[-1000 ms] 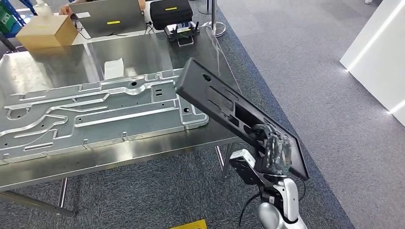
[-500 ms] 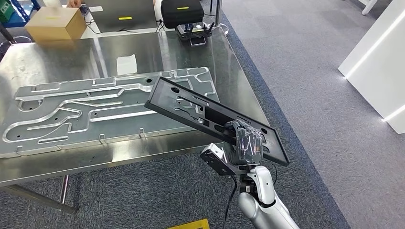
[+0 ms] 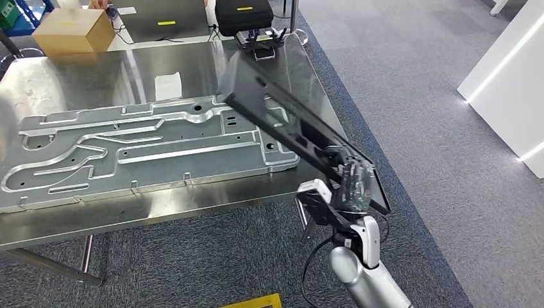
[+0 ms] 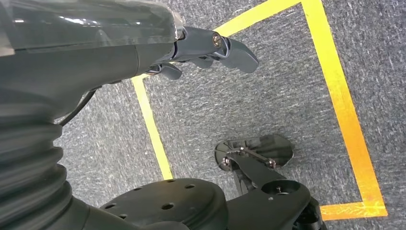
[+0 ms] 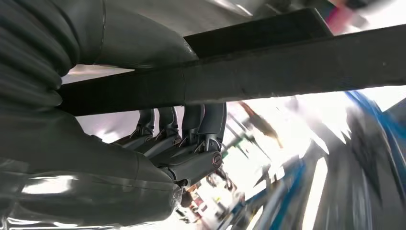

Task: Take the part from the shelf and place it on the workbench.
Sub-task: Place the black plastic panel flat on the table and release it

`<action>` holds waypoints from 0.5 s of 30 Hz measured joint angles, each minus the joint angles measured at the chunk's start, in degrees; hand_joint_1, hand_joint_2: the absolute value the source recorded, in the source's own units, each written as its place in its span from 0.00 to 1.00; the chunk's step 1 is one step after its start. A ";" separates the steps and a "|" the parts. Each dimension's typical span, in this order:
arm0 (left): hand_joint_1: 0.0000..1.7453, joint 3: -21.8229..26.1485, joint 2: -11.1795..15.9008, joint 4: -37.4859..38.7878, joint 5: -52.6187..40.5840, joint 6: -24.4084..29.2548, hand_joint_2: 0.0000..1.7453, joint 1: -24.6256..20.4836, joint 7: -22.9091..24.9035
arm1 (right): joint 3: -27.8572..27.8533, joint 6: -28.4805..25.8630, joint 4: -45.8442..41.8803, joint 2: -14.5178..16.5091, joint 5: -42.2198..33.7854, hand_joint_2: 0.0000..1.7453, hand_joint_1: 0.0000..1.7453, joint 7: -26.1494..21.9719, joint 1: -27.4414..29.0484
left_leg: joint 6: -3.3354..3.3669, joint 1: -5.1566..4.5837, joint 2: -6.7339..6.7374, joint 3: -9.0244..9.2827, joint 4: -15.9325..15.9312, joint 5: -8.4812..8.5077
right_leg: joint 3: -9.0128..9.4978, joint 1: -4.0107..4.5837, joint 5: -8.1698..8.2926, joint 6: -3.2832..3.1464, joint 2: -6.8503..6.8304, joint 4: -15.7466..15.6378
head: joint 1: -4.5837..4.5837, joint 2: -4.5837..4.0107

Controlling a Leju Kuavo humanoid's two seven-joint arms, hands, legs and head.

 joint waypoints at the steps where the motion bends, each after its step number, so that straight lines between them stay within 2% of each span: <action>1: 0.00 0.11 0.00 0.00 -0.01 0.16 1.00 0.09 -0.04 | -0.90 -0.88 -2.80 -0.03 -4.15 1.00 1.00 -3.54 1.35 | -0.02 0.00 0.00 0.00 -0.02 -0.02 | -0.02 0.00 -0.03 0.02 0.00 0.02 | 0.00 0.00; 3: 0.00 0.36 0.00 0.00 -0.03 0.50 1.00 0.24 -0.01 | -2.63 -1.16 -8.61 -0.02 -11.30 1.00 1.00 -9.41 3.99 | -0.08 0.01 0.00 0.01 -0.06 -0.07 | -0.05 0.00 -0.10 0.01 0.02 0.06 | 0.00 0.00; 5: 0.00 0.72 0.00 0.00 -0.06 0.80 1.00 0.31 0.10 | -3.99 -1.13 -13.65 -0.03 -15.31 1.00 1.00 -12.27 6.14 | -0.12 0.02 0.01 0.01 -0.07 -0.11 | -0.07 0.00 -0.16 -0.01 0.03 0.07 | 0.00 0.00; 9: 0.00 1.25 0.00 0.00 -0.16 1.11 1.00 0.40 0.36 | -6.08 -0.96 -20.04 -0.23 -18.58 1.00 1.00 -13.48 8.74 | -0.15 0.04 0.03 0.02 -0.08 -0.13 | -0.08 0.00 -0.19 0.00 0.06 0.09 | 0.00 -0.01; 15: 0.00 1.63 0.00 0.00 -0.24 1.10 1.00 0.39 0.24 | -7.58 -0.75 -22.31 -0.32 -19.33 1.00 1.00 -13.66 9.89 | -0.16 0.04 0.04 0.06 -0.08 -0.12 | -0.06 0.00 -0.18 0.00 0.08 0.11 | 0.00 0.00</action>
